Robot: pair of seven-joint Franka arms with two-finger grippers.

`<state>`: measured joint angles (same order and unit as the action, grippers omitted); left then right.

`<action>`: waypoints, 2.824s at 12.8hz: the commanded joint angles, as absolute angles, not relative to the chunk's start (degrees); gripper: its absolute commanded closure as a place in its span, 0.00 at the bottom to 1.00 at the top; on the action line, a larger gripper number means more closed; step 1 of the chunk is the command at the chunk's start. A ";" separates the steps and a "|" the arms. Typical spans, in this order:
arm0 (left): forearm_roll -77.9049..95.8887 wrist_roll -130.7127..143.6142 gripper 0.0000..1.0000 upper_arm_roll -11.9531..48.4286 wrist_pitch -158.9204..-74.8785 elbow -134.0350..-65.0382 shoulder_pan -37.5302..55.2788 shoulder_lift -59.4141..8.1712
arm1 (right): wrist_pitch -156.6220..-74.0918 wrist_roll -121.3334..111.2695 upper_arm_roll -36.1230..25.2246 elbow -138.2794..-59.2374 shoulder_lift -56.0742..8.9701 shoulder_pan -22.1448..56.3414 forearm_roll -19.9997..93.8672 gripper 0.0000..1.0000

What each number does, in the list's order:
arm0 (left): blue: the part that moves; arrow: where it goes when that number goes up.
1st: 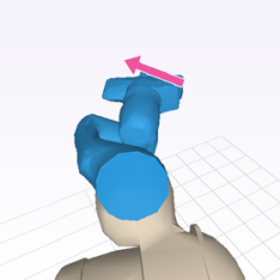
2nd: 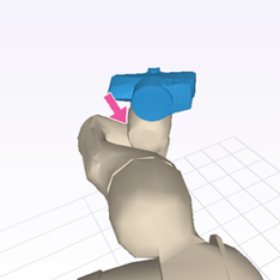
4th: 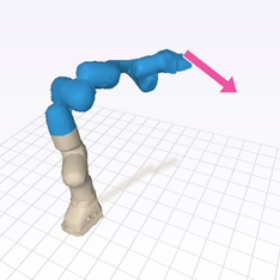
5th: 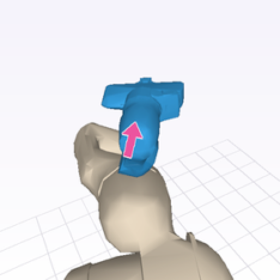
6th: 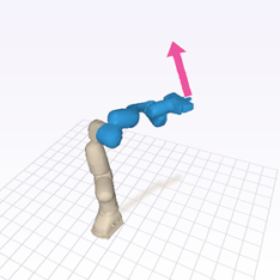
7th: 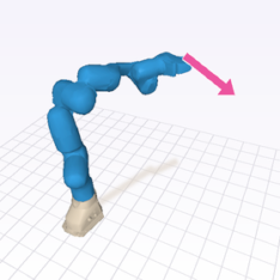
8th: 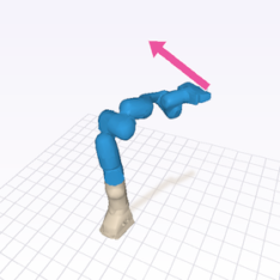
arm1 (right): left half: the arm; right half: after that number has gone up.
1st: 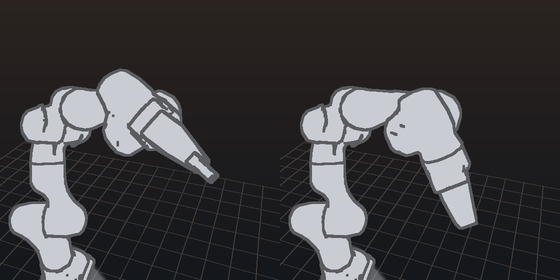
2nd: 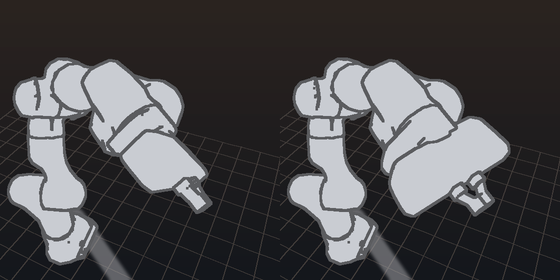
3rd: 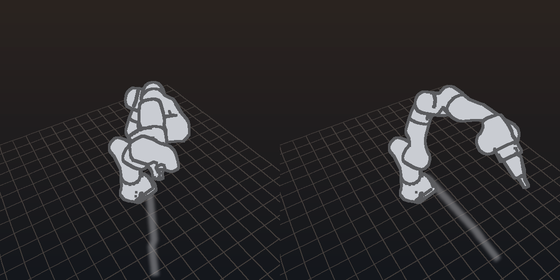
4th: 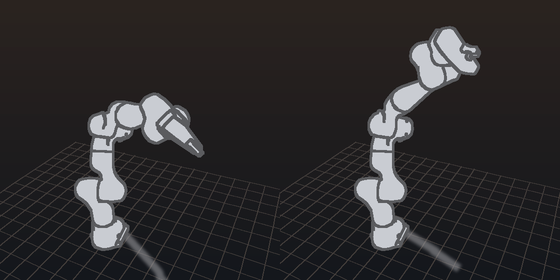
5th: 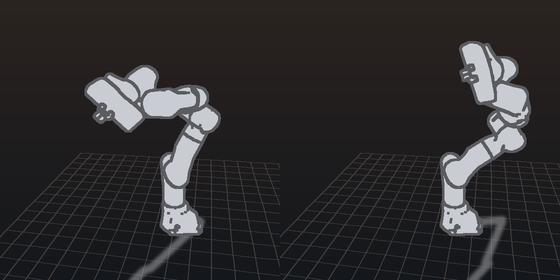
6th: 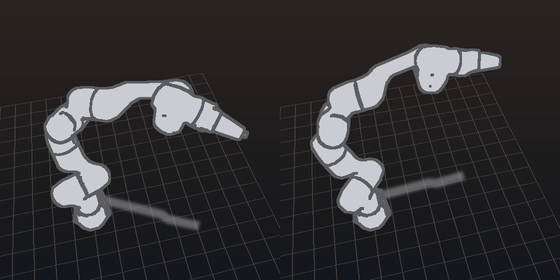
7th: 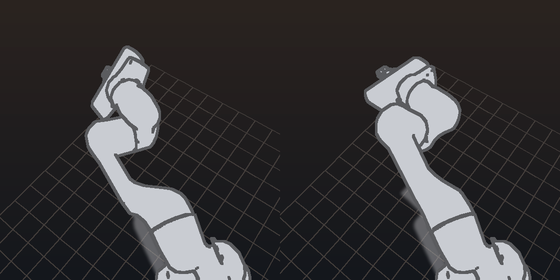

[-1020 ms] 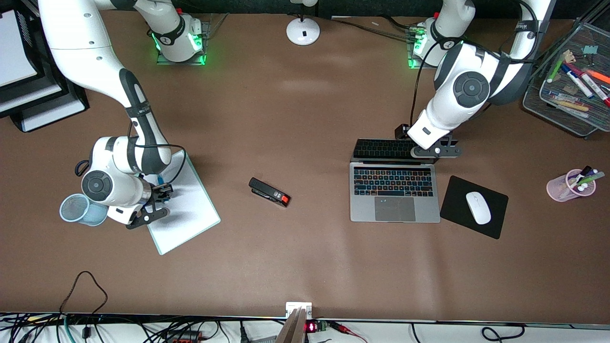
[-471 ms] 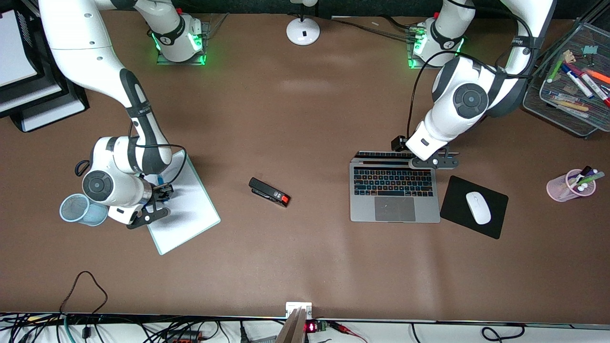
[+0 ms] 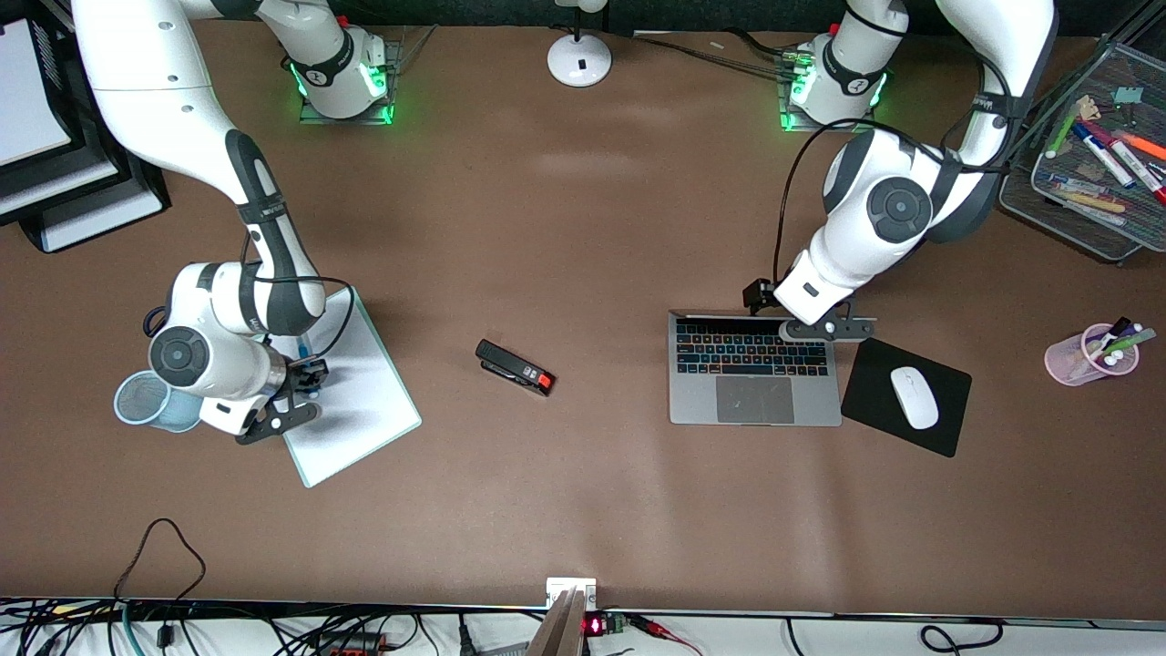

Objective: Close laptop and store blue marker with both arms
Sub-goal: 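Carry the marker toward the blue cup while the left gripper presses the lid shut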

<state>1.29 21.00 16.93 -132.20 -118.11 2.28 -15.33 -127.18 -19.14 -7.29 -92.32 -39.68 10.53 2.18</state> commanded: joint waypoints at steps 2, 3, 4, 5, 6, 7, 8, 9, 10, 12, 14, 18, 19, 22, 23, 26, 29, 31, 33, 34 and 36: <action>2.20 20.13 0.00 16.79 -134.81 -112.77 1.93 -20.91 | -118.42 -20.48 -7.38 -84.84 -36.22 10.02 2.90 0.91; 2.20 20.13 0.00 16.79 -136.13 -112.76 1.93 -21.70 | -116.13 -21.09 -7.64 -82.90 -35.69 9.76 2.90 0.91; 2.11 20.13 0.00 16.79 -137.62 -112.76 1.93 -22.67 | -114.89 -23.18 -7.65 -81.75 -34.73 8.89 2.99 0.91; 2.11 20.13 0.00 16.70 -139.12 -112.68 1.93 -23.55 | -114.79 -26.25 -7.65 -81.65 -33.32 7.83 3.08 0.91; 2.11 20.13 0.00 16.35 -140.26 -112.68 1.93 -24.25 | -114.79 -30.37 -7.65 -81.65 -32.18 6.43 3.08 0.91; 2.11 20.13 0.00 16.26 -140.97 -112.59 2.02 -24.61 | -114.70 -34.41 -7.56 -81.65 -31.04 4.59 3.16 0.91; 2.11 20.13 0.00 16.26 -141.67 -112.24 2.02 -25.31 | -114.61 -37.76 -7.56 -81.65 -30.16 3.00 3.16 0.91; 2.11 20.13 0.00 16.26 -142.20 -111.98 2.02 -26.18 | -114.09 -42.67 -7.30 -81.74 -29.19 0.99 3.34 0.91; 2.11 20.13 0.00 16.26 -143.34 -111.89 2.02 -26.97 | -113.82 -47.76 -7.29 -81.65 -28.92 -0.77 5.43 0.91; 2.11 20.13 0.00 16.17 -145.37 -111.89 1.93 -28.30 | -113.82 -60.40 -7.38 -81.65 -28.65 -3.94 12.80 0.91; 2.11 20.21 0.00 16.17 -148.08 -111.88 2.02 -29.96 | -113.99 -72.37 -7.38 -81.48 -28.65 -6.41 17.73 0.91; 2.11 20.39 0.00 16.00 -151.96 -111.80 2.29 -32.78 | -113.73 -97.49 -7.38 -80.51 -28.57 -9.75 32.30 0.91; 2.11 20.39 0.00 16.00 -152.22 -111.88 2.29 -33.04 | -112.86 -102.95 -7.38 -80.59 -28.65 -10.45 35.13 0.91; 2.11 20.39 0.00 15.82 -152.40 -111.80 2.20 -34.19 | -108.91 -116.33 -7.47 -80.60 -28.74 -13.26 39.63 0.95; 2.11 20.48 0.00 15.82 -152.32 -111.80 2.11 -34.02 | -106.63 -120.11 -7.38 -80.51 -28.91 -14.40 40.51 0.95; 1.93 20.48 0.00 15.56 -151.61 -111.88 1.93 -32.00 | -98.90 -130.57 -7.47 -80.51 -30.05 -17.31 43.15 0.95; 1.93 20.22 0.00 14.51 -148.90 -111.88 1.76 -29.01 | -93.79 -138.04 -7.47 -80.51 -31.11 -19.33 42.98 0.95; 1.93 18.73 0.00 13.45 -147.31 -111.80 1.67 -27.08 | -91.95 -141.23 -7.47 -80.51 -32.25 -20.39 42.98 0.95; 1.93 16.19 0.00 13.27 -144.86 -111.71 0.27 -25.32 | -90.79 -141.94 -7.47 -80.42 -33.22 -21.18 42.98 0.95; 1.93 14.87 0.00 13.27 -143.28 -111.45 -0.17 -24.36 | -90.88 -142.99 -7.38 -80.42 -33.66 -21.36 43.15 0.95; 1.93 12.58 0.00 13.36 -138.28 -110.49 -1.58 -22.42 | -91.58 -143.79 -7.38 -80.33 -34.45 -21.44 43.59 0.95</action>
<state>1.29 15.94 13.21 -142.65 -111.04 -0.42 -24.97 -92.06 -142.23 -8.25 -80.99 -33.76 -20.35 42.02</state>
